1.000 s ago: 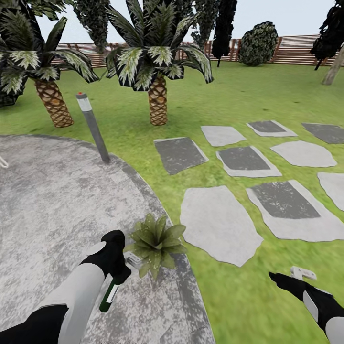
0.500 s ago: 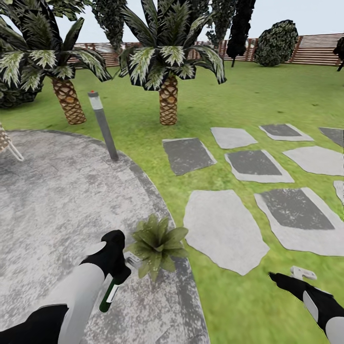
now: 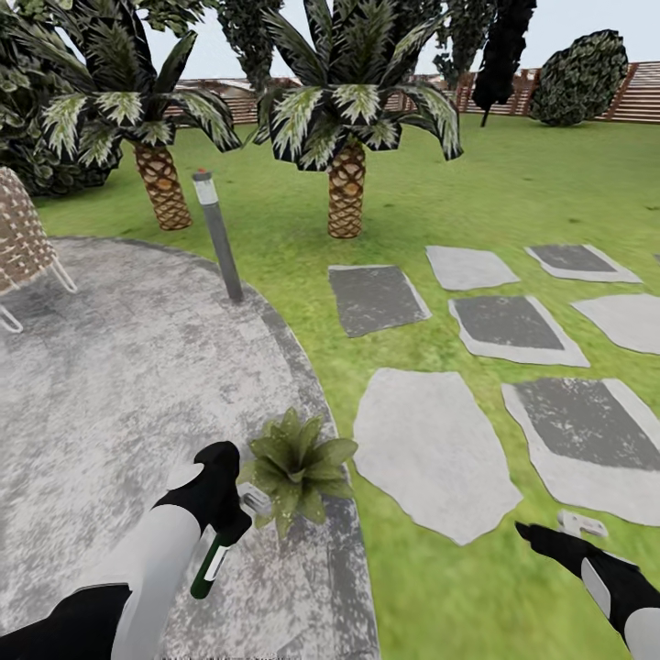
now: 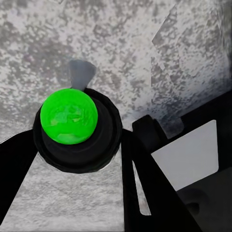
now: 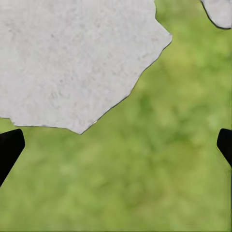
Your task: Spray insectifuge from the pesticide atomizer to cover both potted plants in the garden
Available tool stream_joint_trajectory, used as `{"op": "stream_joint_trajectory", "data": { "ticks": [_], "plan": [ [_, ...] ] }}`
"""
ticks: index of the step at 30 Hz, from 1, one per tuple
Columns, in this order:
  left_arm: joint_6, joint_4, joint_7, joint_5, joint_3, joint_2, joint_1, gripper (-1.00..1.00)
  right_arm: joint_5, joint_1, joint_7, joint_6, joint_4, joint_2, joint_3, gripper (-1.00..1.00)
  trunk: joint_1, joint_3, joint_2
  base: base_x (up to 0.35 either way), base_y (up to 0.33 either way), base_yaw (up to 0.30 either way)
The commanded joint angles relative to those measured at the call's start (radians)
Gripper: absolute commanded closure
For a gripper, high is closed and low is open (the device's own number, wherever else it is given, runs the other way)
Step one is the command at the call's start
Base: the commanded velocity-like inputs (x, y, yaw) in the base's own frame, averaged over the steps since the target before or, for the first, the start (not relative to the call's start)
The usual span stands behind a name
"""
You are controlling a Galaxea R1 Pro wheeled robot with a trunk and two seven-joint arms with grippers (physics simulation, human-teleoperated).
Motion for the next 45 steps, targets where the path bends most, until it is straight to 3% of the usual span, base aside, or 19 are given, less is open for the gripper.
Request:
{"op": "stream_joint_trajectory", "data": {
  "ticks": [1, 10, 17, 36, 45],
  "plan": [
    [0.006, -0.001, -0.008, -0.011, 0.008, -0.002, -0.001, 1.0, 0.01, 0.0, 0.007, 0.005, -0.002, 0.0, -0.009, -1.0, 0.0, -0.001, 0.0, 0.0, -0.324, 0.23],
    [0.006, -0.002, -0.008, -0.009, 0.008, -0.002, -0.001, 1.0, 0.01, 0.0, 0.007, 0.005, -0.002, 0.0, -0.009, -1.0, 0.0, -0.005, 0.0, 0.0, -0.33, 0.23],
    [0.008, -0.075, -0.009, -0.009, 0.008, -0.013, -0.001, 1.0, 0.01, -0.001, 0.007, 0.005, -0.002, 0.0, -0.009, -1.0, 0.0, -0.009, 0.0, 0.0, -0.319, 0.23],
    [0.018, -0.078, -0.01, -0.009, 0.007, -0.029, -0.001, 1.0, 0.01, 0.0, 0.007, 0.005, -0.002, 0.0, -0.009, -1.0, 0.0, -0.01, 0.0, 0.0, -0.304, 0.165],
    [0.017, -0.076, -0.01, -0.011, 0.007, -0.029, -0.001, 1.0, 0.01, 0.0, 0.007, 0.005, -0.002, 0.0, -0.009, -1.0, 0.0, -0.01, 0.0, 0.0, -0.039, 0.101]
  ]
}}
